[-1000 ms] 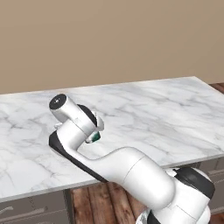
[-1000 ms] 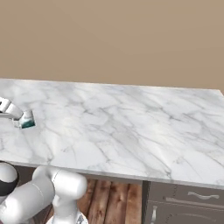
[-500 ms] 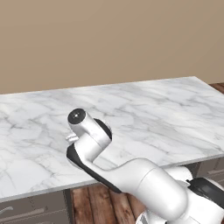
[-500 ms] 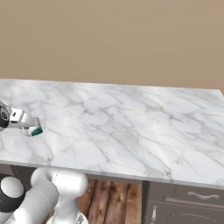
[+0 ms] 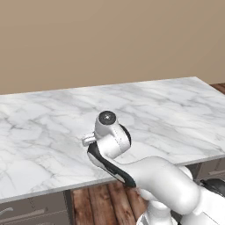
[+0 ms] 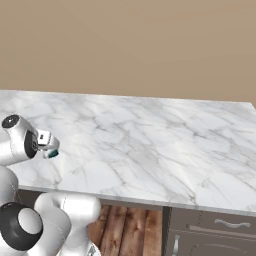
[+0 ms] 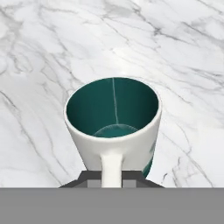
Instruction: Clear the mugs and bowl far away from the sink.
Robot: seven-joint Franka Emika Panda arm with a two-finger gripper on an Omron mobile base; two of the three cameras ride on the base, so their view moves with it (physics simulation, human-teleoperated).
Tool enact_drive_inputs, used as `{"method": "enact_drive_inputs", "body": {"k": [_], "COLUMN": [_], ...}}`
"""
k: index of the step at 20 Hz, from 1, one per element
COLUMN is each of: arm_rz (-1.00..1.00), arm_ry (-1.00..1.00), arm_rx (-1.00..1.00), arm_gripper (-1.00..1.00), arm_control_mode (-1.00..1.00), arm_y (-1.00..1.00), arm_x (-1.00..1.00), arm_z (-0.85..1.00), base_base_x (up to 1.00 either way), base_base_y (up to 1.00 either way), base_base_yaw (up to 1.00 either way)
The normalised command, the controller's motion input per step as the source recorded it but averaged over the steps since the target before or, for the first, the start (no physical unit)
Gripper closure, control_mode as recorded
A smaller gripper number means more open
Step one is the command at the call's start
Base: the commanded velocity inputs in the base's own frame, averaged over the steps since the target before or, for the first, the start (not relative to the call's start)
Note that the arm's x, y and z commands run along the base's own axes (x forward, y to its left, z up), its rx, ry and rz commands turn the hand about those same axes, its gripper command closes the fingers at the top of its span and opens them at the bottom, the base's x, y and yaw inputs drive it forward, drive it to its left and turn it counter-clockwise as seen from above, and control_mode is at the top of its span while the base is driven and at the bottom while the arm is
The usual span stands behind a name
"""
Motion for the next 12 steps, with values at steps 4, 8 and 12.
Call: {"method": "enact_drive_inputs", "body": {"k": [4, 8, 12], "arm_rz": [0.12, 0.07, 0.02], "arm_ry": [-0.07, -0.13, -0.13], "arm_rx": [0.20, 0.14, 0.00], "arm_gripper": [1.00, 1.00, 1.00], "arm_control_mode": [-1.00, -1.00, -1.00], "arm_y": [-0.27, -0.10, 0.00], "arm_x": [0.03, 0.03, 0.22], "arm_z": [-0.51, -0.47, -0.41], "base_base_x": [0.00, 0.00, 0.00], "base_base_y": [0.00, 0.00, 0.00], "base_base_yaw": [0.00, 0.00, 0.00]}}
